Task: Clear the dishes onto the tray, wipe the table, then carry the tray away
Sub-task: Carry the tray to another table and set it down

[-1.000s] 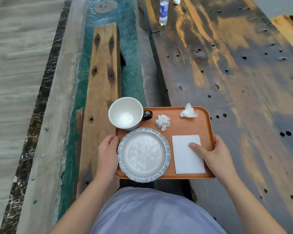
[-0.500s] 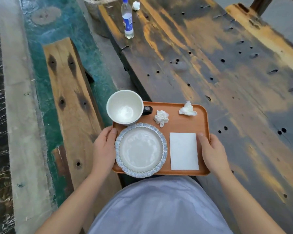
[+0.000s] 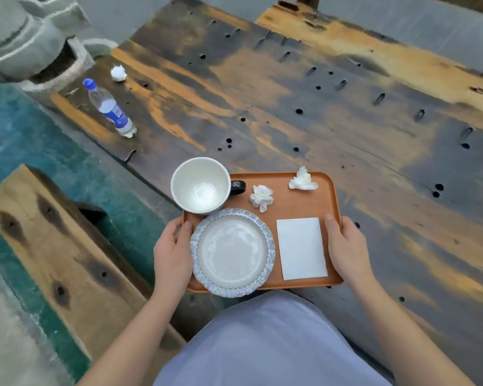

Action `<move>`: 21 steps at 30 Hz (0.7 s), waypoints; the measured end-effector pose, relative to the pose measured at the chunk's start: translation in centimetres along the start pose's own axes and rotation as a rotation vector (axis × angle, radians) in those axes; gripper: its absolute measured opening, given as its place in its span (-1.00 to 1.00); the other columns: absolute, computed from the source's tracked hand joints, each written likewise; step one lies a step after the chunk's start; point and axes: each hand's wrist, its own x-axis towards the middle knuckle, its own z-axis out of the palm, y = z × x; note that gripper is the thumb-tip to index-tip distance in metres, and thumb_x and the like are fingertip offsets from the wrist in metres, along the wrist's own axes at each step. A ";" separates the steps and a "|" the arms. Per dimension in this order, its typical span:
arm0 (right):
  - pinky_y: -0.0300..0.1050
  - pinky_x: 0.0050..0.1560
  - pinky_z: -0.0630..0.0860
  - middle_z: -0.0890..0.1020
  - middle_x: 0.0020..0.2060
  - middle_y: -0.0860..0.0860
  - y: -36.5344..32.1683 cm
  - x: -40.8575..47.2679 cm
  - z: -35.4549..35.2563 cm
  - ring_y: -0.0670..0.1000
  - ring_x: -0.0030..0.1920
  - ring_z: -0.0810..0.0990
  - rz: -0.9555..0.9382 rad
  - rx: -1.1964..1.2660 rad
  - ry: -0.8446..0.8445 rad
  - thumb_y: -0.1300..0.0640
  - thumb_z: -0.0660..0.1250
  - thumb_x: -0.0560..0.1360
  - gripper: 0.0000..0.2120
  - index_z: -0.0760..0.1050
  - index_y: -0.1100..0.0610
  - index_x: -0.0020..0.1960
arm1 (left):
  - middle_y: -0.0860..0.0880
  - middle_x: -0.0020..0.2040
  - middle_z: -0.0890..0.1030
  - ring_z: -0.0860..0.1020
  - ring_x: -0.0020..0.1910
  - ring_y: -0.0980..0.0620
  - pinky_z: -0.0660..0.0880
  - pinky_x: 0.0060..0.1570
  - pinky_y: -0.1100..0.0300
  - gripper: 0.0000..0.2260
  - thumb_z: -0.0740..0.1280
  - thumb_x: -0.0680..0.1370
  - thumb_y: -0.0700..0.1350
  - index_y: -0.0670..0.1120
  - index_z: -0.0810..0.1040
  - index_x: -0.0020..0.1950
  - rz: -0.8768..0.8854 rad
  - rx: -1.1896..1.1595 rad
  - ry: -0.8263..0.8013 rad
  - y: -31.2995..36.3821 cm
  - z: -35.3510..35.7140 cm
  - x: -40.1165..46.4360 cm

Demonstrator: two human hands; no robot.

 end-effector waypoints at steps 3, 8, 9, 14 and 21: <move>-0.12 -0.29 0.35 0.56 -0.23 -0.01 -1.0 1.7 0.3 -0.01 -0.25 0.50 0.037 0.045 0.056 -0.10 0.11 0.65 -0.65 0.43 0.12 -0.12 | 0.03 -0.09 0.69 0.64 -0.04 -0.01 0.56 -0.03 0.01 -0.78 0.21 0.68 -0.03 0.00 0.65 0.06 0.040 0.037 -0.071 2.3 1.4 3.3; -0.14 -0.33 0.29 0.50 -0.30 0.02 -2.6 3.2 0.2 -0.03 -0.32 0.44 0.089 0.086 0.140 -0.05 0.11 0.66 -0.66 0.35 0.10 -0.22 | -0.07 -0.15 0.69 0.63 -0.10 -0.13 0.54 -0.10 0.01 -0.74 0.21 0.68 -0.04 -0.08 0.65 -0.05 0.069 0.077 -0.167 4.4 3.5 7.4; -0.14 -0.33 0.28 0.49 -0.31 0.01 -2.8 3.5 0.1 -0.04 -0.33 0.43 0.104 0.089 0.162 -0.05 0.11 0.66 -0.66 0.34 0.07 -0.24 | -0.08 -0.19 0.67 0.61 -0.15 -0.15 0.53 -0.14 -0.01 -0.73 0.21 0.68 -0.04 -0.08 0.63 -0.10 0.075 0.092 -0.192 4.8 4.1 8.2; -0.13 -0.33 0.34 0.58 -0.25 0.09 -3.7 3.9 0.6 -0.02 -0.30 0.49 0.167 0.104 0.263 -0.03 0.09 0.67 -0.64 0.45 0.19 -0.11 | -0.26 -0.20 0.60 0.51 -0.26 -0.04 0.44 -0.23 0.01 -0.71 0.20 0.68 -0.06 -0.18 0.54 -0.14 0.120 0.109 -0.342 7.1 5.5 11.8; -0.09 -0.31 0.35 0.54 -0.29 0.09 -6.0 4.0 3.4 0.02 -0.30 0.48 0.239 0.151 0.441 0.01 0.06 0.68 -0.64 0.44 0.22 -0.12 | -0.35 -0.12 0.57 0.48 -0.23 0.00 0.42 -0.19 0.04 -0.74 0.20 0.68 -0.10 -0.26 0.53 -0.05 0.203 0.127 -0.530 9.5 6.6 18.1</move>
